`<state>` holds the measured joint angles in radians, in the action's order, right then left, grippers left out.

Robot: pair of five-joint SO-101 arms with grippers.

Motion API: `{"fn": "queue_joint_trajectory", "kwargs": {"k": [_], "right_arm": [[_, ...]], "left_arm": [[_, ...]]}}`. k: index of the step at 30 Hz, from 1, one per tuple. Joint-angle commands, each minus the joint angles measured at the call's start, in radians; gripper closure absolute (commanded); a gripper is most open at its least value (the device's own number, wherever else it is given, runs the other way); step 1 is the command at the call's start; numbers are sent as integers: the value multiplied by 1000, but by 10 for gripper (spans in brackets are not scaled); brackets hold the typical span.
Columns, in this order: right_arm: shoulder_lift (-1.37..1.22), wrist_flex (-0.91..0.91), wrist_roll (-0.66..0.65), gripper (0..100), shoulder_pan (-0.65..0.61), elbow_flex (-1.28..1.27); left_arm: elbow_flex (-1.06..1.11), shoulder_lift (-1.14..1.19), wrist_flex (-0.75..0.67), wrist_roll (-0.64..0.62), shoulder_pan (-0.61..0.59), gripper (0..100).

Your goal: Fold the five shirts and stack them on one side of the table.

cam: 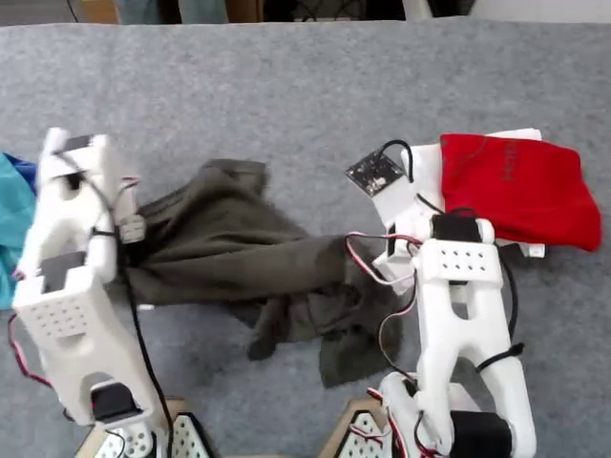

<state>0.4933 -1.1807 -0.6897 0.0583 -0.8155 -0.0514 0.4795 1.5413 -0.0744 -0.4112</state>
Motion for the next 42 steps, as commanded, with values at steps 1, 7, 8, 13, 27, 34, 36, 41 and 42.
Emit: {"fn": "queue_joint_trajectory", "kwargs": {"k": [1, 7, 8, 13, 27, 34, 36, 41, 42], "right_arm": [[30, 12, -9, 984, -9, 88], [30, 11, -20, 984, -51, 127], [30, 11, -20, 984, -64, 127], [30, 11, -14, 984, -107, 127], [36, -321, -20, 890, -222, 124], [30, -310, -14, 797, -373, 166], [28, -238, -12, 797, -434, 177], [-31, 69, -11, 797, -514, 133], [-65, 124, -11, 797, -520, 130]], "left_arm": [[-35, -6, 23, 58, -110, 971], [-31, -6, 83, 123, -259, 971], [-35, -6, 94, 132, -282, 971], [-76, -51, 164, 189, -374, 971], [-119, -385, 209, 92, -252, 970], [-140, -397, 207, -107, -104, 773], [-176, -402, 209, -155, -90, 716], [-274, -407, 216, -172, -139, 712], [-286, -407, 216, -170, -165, 712]]}}
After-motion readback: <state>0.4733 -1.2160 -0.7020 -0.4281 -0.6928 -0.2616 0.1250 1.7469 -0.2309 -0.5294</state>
